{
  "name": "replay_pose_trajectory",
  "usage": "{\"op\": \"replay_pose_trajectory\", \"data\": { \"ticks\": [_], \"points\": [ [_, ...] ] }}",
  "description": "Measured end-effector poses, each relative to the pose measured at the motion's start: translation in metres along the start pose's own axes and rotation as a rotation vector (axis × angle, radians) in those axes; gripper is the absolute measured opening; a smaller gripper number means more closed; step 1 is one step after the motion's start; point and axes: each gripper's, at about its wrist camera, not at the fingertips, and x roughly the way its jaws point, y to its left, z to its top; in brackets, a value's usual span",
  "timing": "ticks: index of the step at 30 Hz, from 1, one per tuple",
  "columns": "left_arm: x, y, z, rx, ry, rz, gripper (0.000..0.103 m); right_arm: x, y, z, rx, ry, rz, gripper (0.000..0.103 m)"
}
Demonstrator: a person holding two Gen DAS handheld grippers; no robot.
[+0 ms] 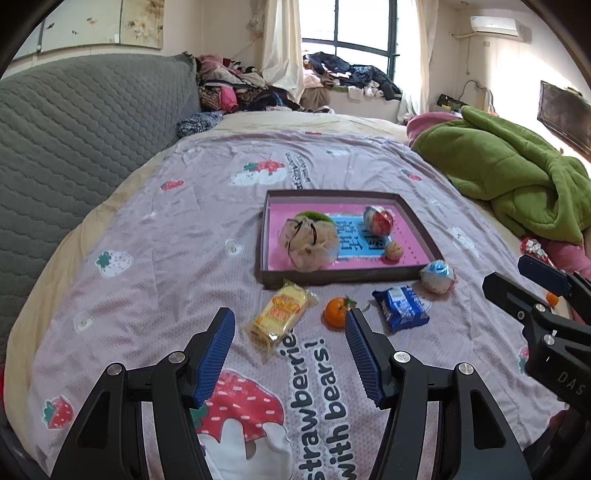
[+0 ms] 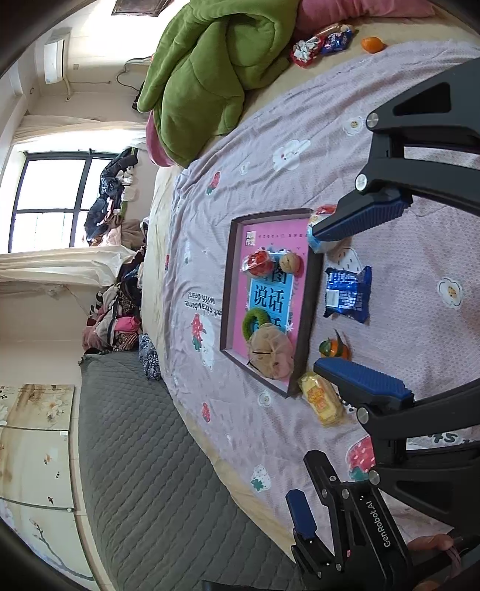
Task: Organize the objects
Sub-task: 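Move the left gripper to the yellow bread package while the right gripper approaches the blue biscuit packet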
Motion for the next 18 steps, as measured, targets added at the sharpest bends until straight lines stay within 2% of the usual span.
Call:
{"op": "replay_pose_trajectory", "data": {
  "ticks": [18],
  "points": [
    [0.033, 0.001, -0.026, 0.013, 0.069, 0.001, 0.064, 0.032, 0.003, -0.033, 0.003, 0.094, -0.001, 0.065]
  ]
}}
